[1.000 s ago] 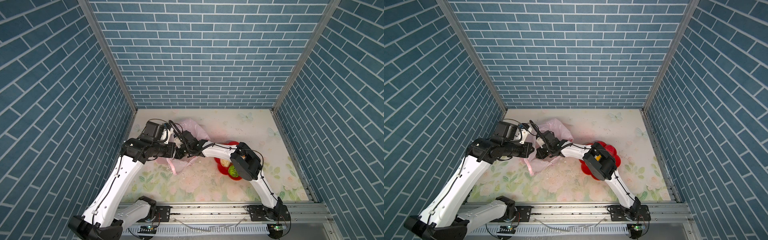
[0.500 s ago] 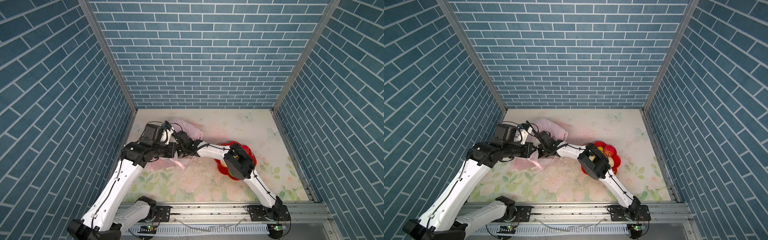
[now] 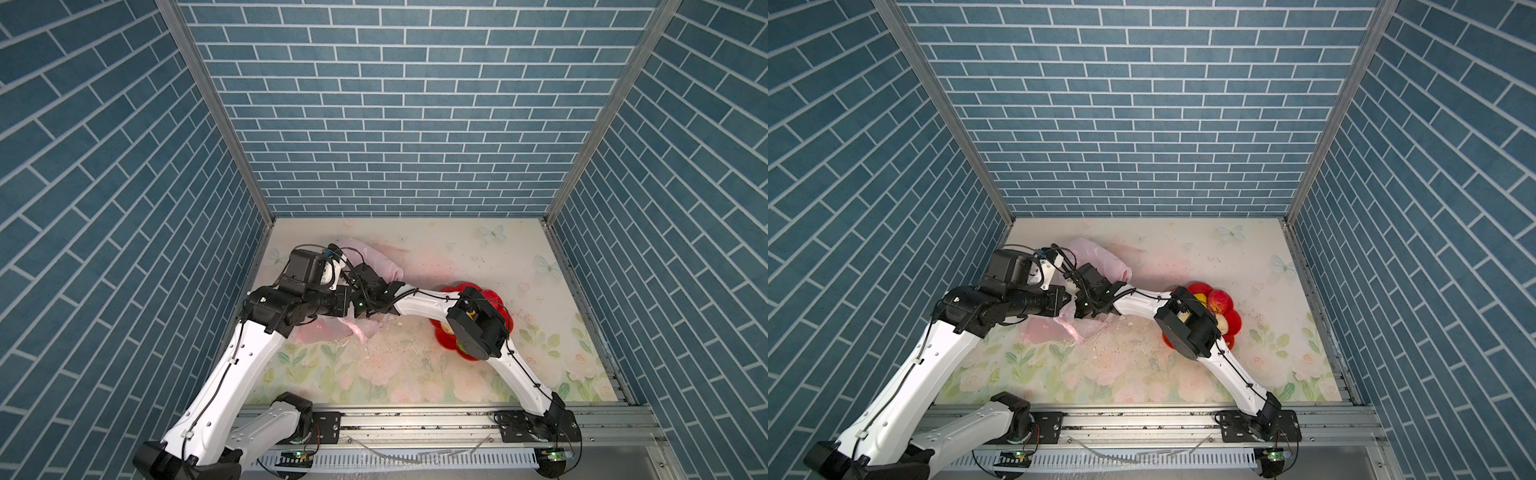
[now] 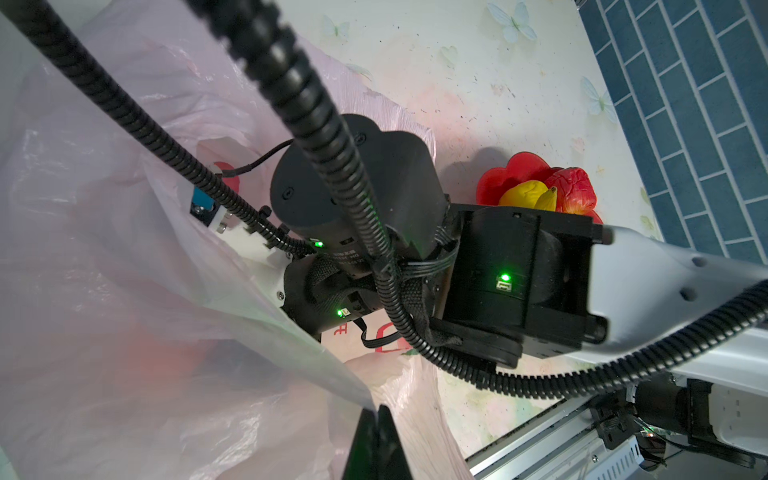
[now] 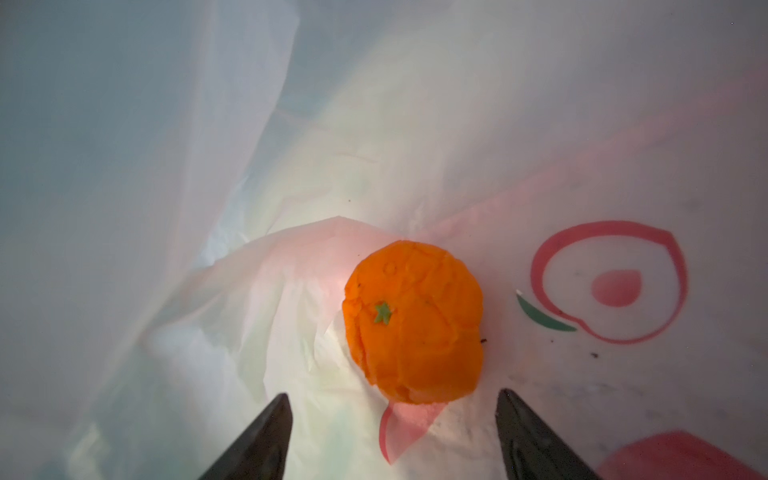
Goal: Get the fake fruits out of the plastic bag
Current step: 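Reach the right gripper deeper into the bag toward the orange fruit, then close the right gripper on the orange fruit inside the bag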
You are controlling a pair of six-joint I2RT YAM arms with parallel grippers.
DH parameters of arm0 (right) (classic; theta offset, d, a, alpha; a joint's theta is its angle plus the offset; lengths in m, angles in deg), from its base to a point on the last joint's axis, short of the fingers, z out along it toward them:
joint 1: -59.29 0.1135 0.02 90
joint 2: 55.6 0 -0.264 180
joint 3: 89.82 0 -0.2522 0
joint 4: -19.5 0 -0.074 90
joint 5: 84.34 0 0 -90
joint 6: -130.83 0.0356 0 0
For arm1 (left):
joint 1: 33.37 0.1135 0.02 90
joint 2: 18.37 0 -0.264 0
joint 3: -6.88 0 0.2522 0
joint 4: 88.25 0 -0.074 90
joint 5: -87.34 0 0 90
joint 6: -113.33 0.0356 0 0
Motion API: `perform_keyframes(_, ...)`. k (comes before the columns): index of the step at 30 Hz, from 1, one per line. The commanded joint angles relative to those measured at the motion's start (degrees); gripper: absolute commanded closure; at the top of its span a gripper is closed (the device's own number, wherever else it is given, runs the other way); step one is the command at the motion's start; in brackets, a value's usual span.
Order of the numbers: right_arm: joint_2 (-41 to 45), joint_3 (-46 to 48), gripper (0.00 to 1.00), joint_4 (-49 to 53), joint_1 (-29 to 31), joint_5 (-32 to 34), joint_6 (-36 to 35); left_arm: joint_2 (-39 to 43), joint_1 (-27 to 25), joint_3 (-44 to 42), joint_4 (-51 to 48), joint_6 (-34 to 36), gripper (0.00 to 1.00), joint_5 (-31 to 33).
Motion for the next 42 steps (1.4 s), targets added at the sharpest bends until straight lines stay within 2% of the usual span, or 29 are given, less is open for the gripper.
perform_keyframes(1,-0.04,-1.52,0.23,-0.06,0.72,-5.38,-2.61,0.22,0.21,-0.47,1.26,0.92,1.0,0.52)
perform_keyframes(5,-2.74,-2.87,0.23,-3.57,0.96,-6.85,0.75,0.21,0.23,-2.05,3.46,0.4,1.0,-0.75)
perform_keyframes(9,-3.96,-3.11,0.24,-8.22,1.25,-5.22,5.29,-0.12,0.21,-2.46,6.57,-0.71,1.0,-3.49)
perform_keyframes(14,-3.11,-2.23,0.25,-10.21,1.66,-2.29,6.5,-3.72,0.21,3.69,7.85,-0.23,1.0,-5.57)
perform_keyframes(21,-1.74,-0.33,0.24,-11.04,1.66,-0.28,6.04,-9.74,-1.16,11.25,10.67,-1.26,1.0,-11.89)
perform_keyframes(25,-1.86,-0.04,0.24,-11.37,1.75,-0.66,6.48,-11.86,-3.22,13.19,10.5,-0.79,1.0,-10.97)
perform_keyframes(33,0.65,4.36,0.29,-9.88,1.83,0.31,5.24,-11.21,-3.32,12.03,9.62,0.89,1.0,-7.89)
perform_keyframes(35,1.81,5.49,0.31,-8.55,1.68,2.71,4.47,-11.3,-3.37,12.27,8.97,1.9,1.0,-6.61)
perform_keyframes(37,2.92,6.58,0.39,-8.25,1.14,7.08,5.55,-11.98,-3.26,13.35,8.65,2.92,1.0,-5.97)
perform_keyframes(38,3.04,6.71,0.44,-8.38,0.61,8.98,7.07,-12.73,-3.11,14.39,8.47,3.45,1.0,-6.02)
perform_keyframes(42,4.27,8.2,0.52,-9.81,-1.11,18.56,13.62,-16.81,-2.8,19.37,8.15,5.02,1.0,-7.44)
